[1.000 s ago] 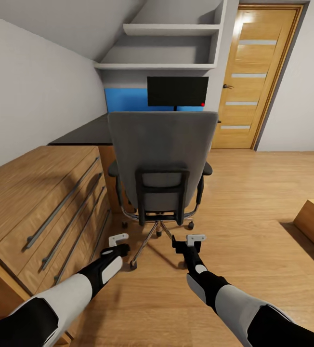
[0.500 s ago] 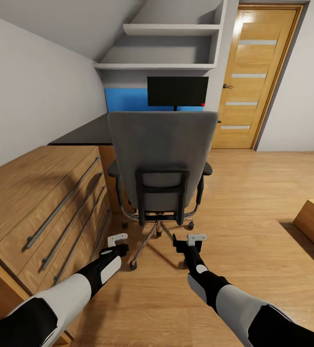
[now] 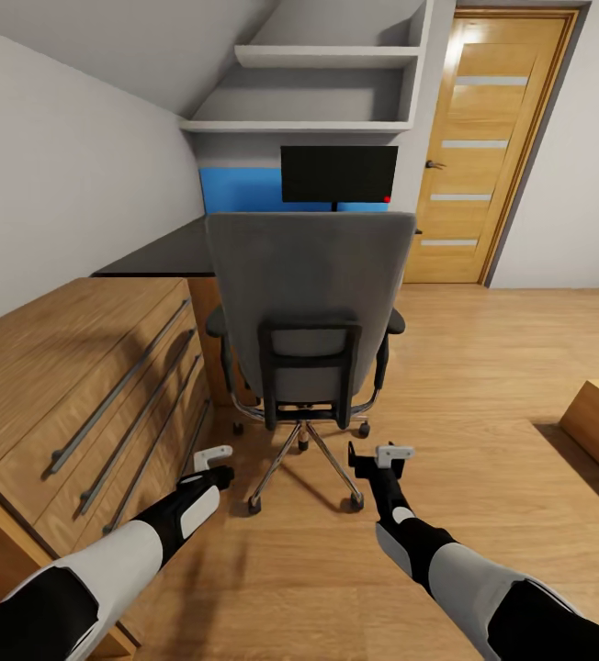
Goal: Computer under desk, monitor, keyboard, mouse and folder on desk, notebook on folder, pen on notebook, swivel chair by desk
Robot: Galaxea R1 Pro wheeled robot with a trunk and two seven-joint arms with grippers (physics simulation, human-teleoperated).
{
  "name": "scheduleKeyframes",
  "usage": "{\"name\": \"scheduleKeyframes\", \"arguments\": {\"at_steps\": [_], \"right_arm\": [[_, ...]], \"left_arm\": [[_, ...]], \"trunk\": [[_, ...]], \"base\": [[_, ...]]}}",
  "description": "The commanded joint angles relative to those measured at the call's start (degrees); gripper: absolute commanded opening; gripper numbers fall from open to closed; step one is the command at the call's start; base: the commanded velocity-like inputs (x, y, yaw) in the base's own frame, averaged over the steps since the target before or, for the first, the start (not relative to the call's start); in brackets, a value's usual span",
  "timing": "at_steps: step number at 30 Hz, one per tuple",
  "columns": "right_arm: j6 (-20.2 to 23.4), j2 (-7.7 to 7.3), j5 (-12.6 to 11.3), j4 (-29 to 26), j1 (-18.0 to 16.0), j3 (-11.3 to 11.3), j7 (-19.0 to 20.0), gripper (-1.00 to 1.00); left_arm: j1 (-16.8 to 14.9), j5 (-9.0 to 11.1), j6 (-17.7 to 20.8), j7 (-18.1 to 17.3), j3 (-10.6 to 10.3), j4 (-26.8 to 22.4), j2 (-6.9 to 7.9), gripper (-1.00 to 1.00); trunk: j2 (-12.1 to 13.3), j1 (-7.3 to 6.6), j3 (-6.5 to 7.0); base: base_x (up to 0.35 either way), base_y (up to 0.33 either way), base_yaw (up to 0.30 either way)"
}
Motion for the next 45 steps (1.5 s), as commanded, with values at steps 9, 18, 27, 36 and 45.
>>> {"name": "scheduleKeyframes", "arguments": {"at_steps": [9,18,27,36,45], "right_arm": [[-0.49,-1.29,-0.31,0.04,-0.05,0.18,-0.54,1.00],[-0.27,-2.28,-0.48,0.02,-0.05,-0.65,-0.56,1.00],[-0.22,-2.37,-0.49,0.02,-0.05,-0.88,-0.57,1.00],[-0.26,-2.35,-0.49,0.02,-0.05,-0.72,-0.49,1.00],[-0.66,-2.31,-0.37,0.02,-0.05,-0.48,-0.42,1.00]], "left_arm": [[-0.04,0.19,0.09,0.38,-0.52,-0.31,0.01,1.00],[-0.04,0.15,0.03,0.37,-0.61,-0.39,-0.05,1.00],[-0.04,0.14,-0.05,0.37,-0.70,-0.49,-0.05,1.00],[-0.04,0.14,-0.07,0.37,-0.64,-0.55,-0.05,1.00],[-0.04,0.14,-0.07,0.37,-0.61,-0.67,-0.05,1.00]], "trunk": [[-0.02,-0.01,-0.05],[-0.02,-0.01,-0.05],[-0.02,-0.01,-0.05],[-0.02,-0.01,-0.05],[-0.02,-0.01,-0.05]], "base": [[0.071,0.000,0.000],[0.085,0.000,0.000],[0.175,0.000,0.000],[0.217,0.000,0.000],[0.183,0.000,0.000]]}}
